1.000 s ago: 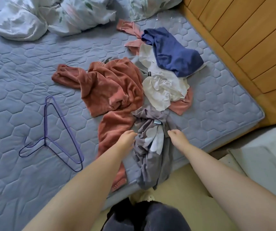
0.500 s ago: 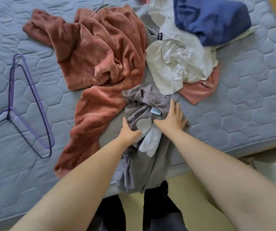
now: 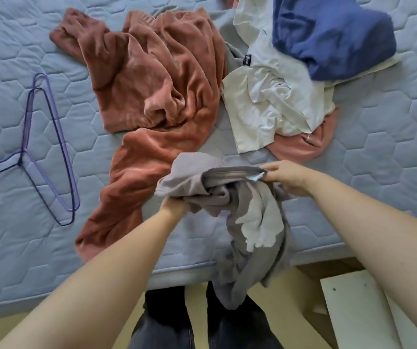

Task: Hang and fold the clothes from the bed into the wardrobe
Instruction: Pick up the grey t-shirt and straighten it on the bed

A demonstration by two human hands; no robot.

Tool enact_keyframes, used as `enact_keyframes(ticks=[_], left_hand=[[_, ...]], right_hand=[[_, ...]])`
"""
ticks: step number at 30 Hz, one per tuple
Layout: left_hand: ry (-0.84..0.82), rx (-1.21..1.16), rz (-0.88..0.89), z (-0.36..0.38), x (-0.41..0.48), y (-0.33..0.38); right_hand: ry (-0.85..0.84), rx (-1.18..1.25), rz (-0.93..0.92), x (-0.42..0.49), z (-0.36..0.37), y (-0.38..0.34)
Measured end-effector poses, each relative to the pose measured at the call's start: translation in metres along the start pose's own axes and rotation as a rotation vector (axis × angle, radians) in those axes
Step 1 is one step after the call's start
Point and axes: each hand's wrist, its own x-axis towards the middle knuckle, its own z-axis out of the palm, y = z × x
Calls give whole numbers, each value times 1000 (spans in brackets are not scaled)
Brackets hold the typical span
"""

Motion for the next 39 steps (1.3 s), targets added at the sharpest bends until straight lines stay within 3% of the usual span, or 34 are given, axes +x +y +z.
enact_keyframes(ticks=[2,3,5,8,12,17,19,22,24,26,27,30,32,34,36,39], left_hand=[[288,79,179,-10,3,9],[412,22,238,-13,2,12],[549,-28,374,-15,1,17],[461,254,605,-7,12,30],[331,516,603,-4,36,43],[264,521,585,-22,31,50],[331,573,634,-40,23,58],[608,713,778,-74,9,92],[674,568,760,-90,-1,131],[659,312,742,-98,-9,171],[602,132,755,-97,-12,187],[226,-290,762,-79,-19,203],[169,-219,764,-60,-17,180],[222,-123,747,-46,-3,143],[255,-63,617,-31,15,99],[292,-77,285,-11,34,46]], right_hand=[[473,-154,-43,10,-5,10],[561,-263,-22,15,-7,16],[554,-396,51,24,-8,29],[500,-320,114,31,-5,41],[502,-345,45,38,7,50],[325,-134,91,18,4,27],[432,-153,48,5,-10,5],[737,-316,-113,-11,-40,-49],[908,-277,-185,-19,-59,-92],[1026,-67,-282,-25,-76,-131],[1059,4,-316,-28,-81,-147],[1071,-177,-317,-30,-84,-159],[987,-225,-237,-26,-70,-137],[940,-233,-141,-17,-53,-101],[884,-217,-29,-9,-36,-55],[817,-155,157,-1,-10,9]])
